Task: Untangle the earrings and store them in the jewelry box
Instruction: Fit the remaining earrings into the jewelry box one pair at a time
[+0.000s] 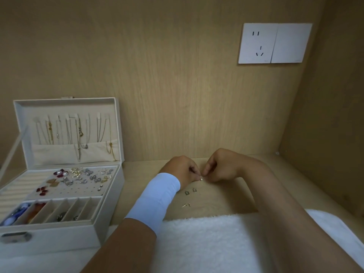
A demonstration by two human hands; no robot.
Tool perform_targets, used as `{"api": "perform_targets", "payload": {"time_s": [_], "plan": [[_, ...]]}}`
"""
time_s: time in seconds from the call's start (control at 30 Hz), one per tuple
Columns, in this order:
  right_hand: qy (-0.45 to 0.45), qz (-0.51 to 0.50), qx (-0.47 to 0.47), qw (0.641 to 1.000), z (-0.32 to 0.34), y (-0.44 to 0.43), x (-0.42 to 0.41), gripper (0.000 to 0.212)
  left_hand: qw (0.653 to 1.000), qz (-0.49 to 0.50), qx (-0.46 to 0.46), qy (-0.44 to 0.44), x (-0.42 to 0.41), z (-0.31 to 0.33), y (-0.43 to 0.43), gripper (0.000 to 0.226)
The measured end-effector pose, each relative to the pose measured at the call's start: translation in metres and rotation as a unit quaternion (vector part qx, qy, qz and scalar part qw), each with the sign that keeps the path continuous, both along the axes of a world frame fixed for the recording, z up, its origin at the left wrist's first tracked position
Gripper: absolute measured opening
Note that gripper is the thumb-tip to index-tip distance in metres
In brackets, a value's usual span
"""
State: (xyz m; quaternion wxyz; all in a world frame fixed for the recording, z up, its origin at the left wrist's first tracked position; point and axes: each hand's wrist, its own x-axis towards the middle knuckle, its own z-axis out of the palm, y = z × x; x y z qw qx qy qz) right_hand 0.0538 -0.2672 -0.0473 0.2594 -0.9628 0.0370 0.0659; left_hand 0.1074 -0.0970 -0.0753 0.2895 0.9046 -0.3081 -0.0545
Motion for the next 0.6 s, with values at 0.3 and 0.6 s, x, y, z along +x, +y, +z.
{"api": "perform_targets", "payload": {"time_s": [0.3,0.6], "plan": [[-0.042,0.018,-0.057,0.997,-0.004,0.019,0.006,0.009,1.0,0.007,0.02,-0.002,0.003,0.002,0.004,0.012],[-0.121,0.022,0.048,0.991,0.015,0.037,0.001,0.008,1.0,0.014,0.01,-0.018,-0.002,0.03,0.038,0.005]]}}
